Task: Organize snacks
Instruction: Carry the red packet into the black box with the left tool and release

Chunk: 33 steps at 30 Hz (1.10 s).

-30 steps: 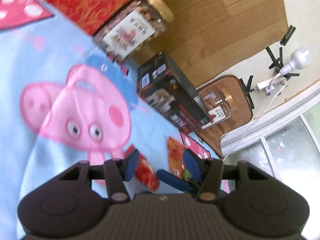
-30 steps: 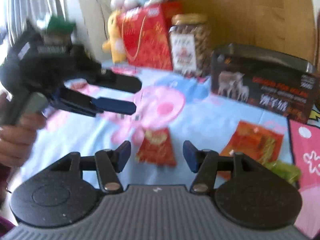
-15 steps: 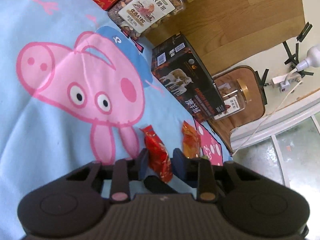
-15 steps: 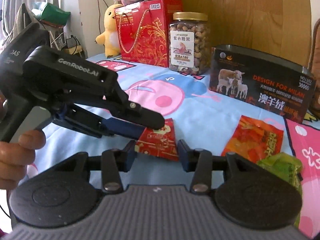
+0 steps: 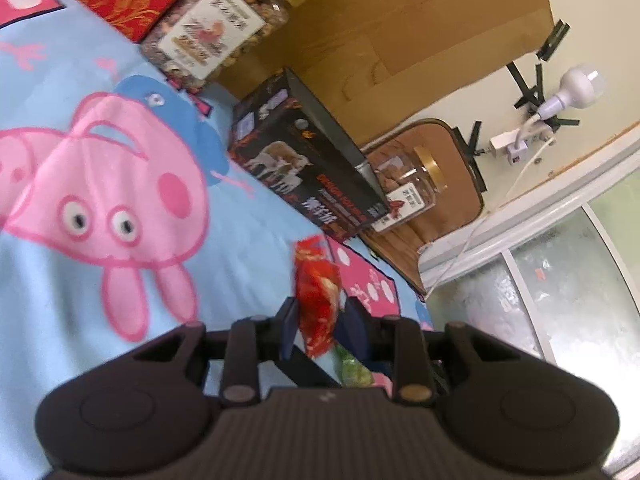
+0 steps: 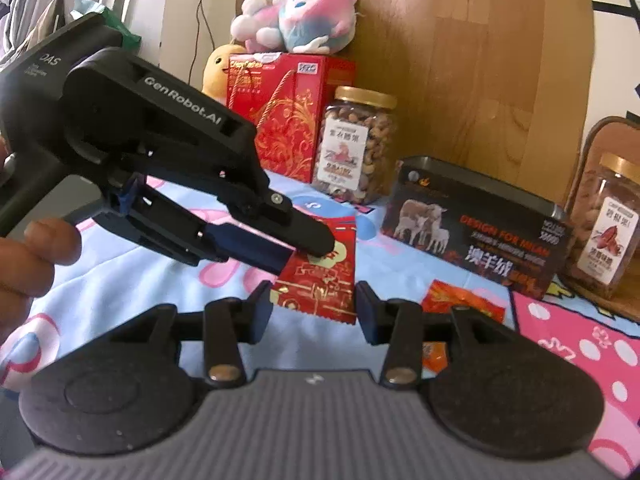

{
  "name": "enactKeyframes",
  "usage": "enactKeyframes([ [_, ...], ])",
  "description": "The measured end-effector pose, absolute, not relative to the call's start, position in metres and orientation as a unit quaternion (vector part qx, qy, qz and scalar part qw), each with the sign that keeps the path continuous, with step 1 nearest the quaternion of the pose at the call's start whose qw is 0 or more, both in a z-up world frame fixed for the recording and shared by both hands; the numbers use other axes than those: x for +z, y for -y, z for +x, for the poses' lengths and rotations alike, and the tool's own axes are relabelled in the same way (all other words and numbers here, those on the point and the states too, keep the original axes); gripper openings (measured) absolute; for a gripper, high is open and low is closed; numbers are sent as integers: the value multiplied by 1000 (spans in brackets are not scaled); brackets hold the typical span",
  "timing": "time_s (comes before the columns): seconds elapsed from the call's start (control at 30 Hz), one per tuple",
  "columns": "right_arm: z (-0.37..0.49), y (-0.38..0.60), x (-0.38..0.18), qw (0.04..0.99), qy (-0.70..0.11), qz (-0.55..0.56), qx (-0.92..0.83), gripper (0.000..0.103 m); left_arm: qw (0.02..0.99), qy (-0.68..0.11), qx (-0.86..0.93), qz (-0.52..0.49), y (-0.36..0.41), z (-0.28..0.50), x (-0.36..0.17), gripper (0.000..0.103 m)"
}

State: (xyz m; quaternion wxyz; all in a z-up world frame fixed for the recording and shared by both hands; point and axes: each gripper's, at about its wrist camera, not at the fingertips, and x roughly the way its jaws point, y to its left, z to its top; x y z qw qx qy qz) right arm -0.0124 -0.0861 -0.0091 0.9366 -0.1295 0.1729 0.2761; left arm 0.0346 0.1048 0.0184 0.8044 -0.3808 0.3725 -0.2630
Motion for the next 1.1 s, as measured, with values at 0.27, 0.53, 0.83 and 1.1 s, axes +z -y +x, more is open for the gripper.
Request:
enactKeyframes([
  [0.27, 33, 103, 27, 951, -127, -125, 252, 47, 832, -348, -281, -327, -78, 94, 70, 26],
  [0.53, 119, 119, 59, 961, -132, -92, 225, 47, 848, -333, -279, -305, -55, 172, 96, 26],
  [0.83, 143, 119, 49, 963, -133, -109, 205, 47, 850, -346, -261, -300, -46, 200, 86, 27],
  [1.1, 137, 143, 54, 964, -153, -53, 209, 48, 854, -349, -234, -306, -59, 191, 77, 37],
])
